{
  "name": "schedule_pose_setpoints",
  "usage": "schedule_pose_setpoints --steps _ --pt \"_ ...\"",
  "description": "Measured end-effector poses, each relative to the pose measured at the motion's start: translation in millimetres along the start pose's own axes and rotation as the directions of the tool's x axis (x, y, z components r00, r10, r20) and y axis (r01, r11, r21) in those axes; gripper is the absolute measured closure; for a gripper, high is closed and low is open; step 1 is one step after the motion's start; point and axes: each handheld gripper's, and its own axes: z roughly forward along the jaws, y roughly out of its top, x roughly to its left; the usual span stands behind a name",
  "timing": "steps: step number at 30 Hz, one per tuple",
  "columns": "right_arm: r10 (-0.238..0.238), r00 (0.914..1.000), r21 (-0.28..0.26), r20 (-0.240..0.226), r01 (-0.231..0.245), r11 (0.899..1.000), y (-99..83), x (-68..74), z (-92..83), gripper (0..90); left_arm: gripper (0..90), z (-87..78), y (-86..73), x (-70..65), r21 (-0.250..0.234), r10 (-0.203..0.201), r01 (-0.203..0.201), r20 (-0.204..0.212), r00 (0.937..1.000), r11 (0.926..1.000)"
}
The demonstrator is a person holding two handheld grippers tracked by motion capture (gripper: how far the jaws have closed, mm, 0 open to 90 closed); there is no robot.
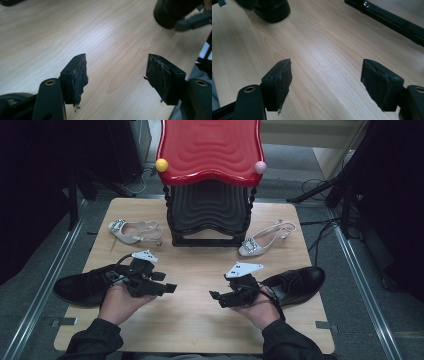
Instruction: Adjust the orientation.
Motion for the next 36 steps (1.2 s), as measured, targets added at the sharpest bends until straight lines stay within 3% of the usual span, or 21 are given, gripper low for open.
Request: schedule_pose_setpoints --steps 4,7,15,18,27,36 --pt "0.032 0.9995 -0.026 0.0 -0.032 0.999 1.5 -3.7 -5.6 21.1 37.6 -3.3 0.8 -3.2 0.021 0.026 -0.026 -0.016 0.9995 0.9994" --pt "0.039 0.9992 -0.033 0.008 -0.039 0.999 1.6 -4.4 -9.0 21.5 40.5 -8.4 0.8 -3.9 0.003 0.031 -0.031 -0.043 0.9986 0.9995" --pt "0.014 0.9999 -0.031 -0.007 -0.014 0.999 2.3 -1.3 -10.8 36.5 40.8 -19.7 1.8 -1.1 -0.008 0.009 -0.01 -0.067 0.9977 0.9999" --pt "0.032 0.9994 -0.038 -0.012 -0.033 0.999 3.3 -0.7 -11.9 39.3 38.2 -24.0 1.8 -0.2 0.008 -0.001 0.002 -0.076 0.9971 1.0" --pt "0.017 0.9997 -0.005 -0.016 -0.017 1.0 3.9 0.6 -5.7 41.9 37.9 -38.0 -3.0 5.2 -0.016 -0.036 0.034 -0.101 0.9942 0.9993" --pt "0.034 0.9988 -0.012 -0.034 -0.035 0.999 6.1 -4.5 -3.8 43.0 39.3 -47.2 -8.9 10.7 -0.029 -0.062 0.059 -0.124 0.9903 0.9978"
